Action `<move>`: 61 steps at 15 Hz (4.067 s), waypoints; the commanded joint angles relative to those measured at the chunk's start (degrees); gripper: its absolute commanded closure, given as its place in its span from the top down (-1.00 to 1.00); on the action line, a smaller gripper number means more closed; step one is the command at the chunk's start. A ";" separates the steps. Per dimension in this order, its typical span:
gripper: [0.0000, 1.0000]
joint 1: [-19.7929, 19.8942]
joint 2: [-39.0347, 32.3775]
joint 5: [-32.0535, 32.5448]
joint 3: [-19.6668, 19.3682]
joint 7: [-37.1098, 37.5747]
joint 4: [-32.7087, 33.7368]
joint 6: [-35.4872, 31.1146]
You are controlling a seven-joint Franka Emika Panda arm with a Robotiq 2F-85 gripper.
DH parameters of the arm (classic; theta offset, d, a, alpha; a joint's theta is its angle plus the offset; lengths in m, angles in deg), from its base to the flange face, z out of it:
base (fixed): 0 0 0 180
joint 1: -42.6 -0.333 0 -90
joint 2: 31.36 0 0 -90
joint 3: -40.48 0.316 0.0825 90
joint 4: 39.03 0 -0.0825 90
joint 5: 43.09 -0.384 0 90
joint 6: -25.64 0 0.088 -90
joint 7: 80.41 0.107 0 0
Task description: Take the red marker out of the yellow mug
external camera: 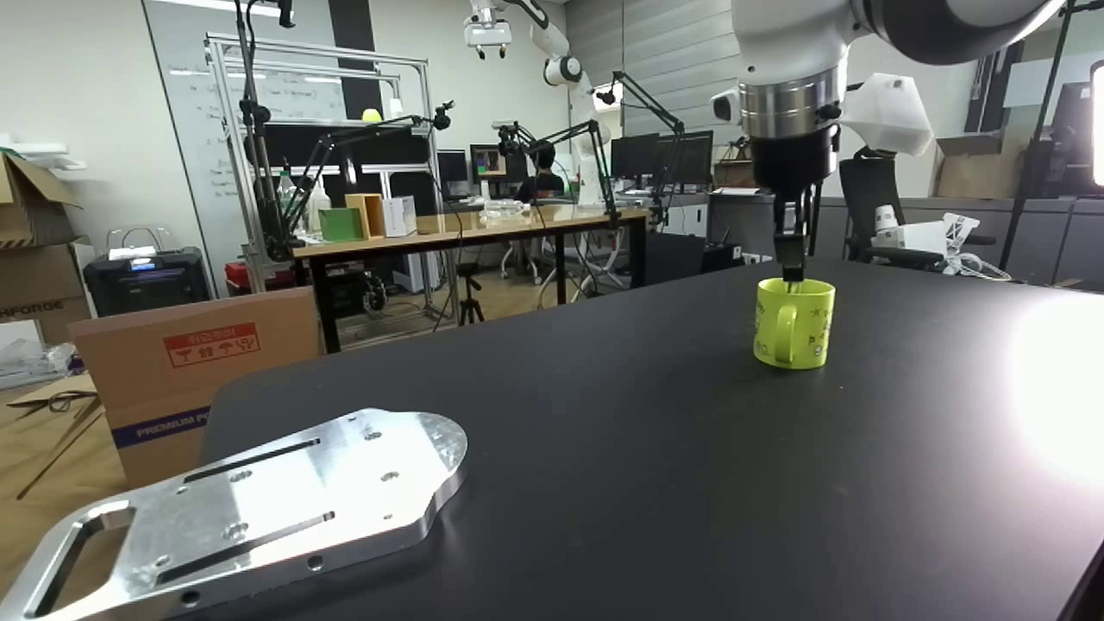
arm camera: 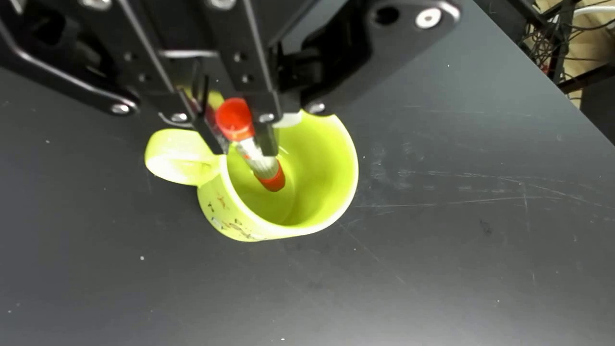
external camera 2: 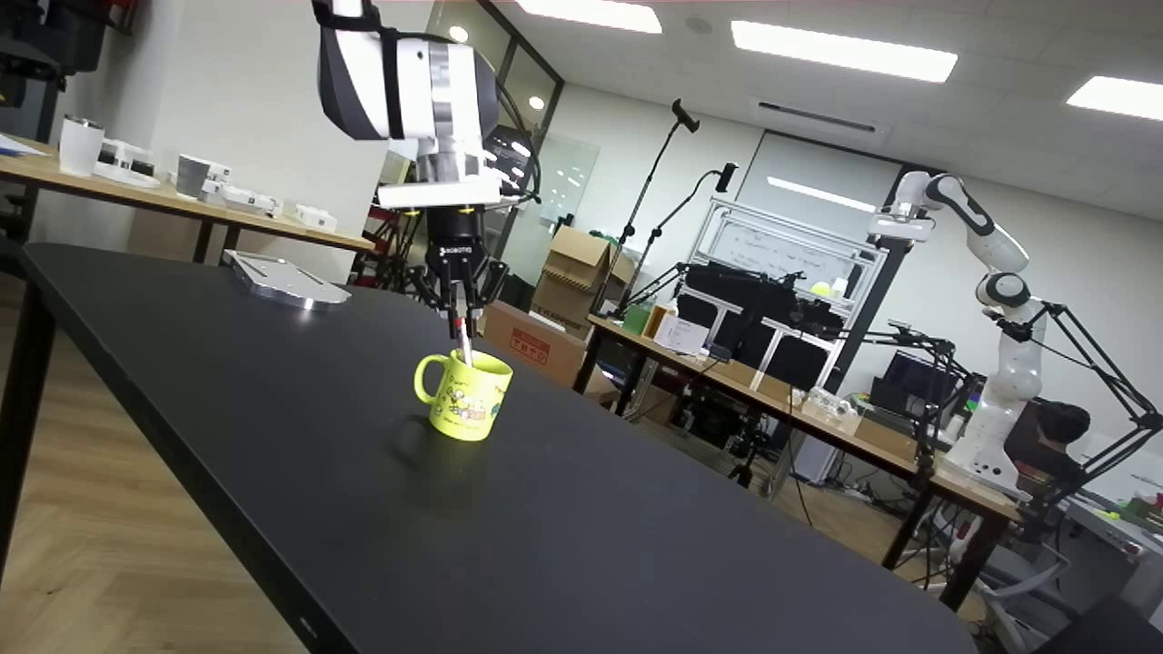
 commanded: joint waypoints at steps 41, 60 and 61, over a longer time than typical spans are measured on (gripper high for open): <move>-0.90 30.37 5.68 -55.14 -10.34 -37.33 0.26 27.87; -0.90 33.63 -10.48 -56.50 -8.17 -31.62 19.23 23.74; -0.90 33.50 -10.23 -56.52 -8.15 -31.54 18.57 21.74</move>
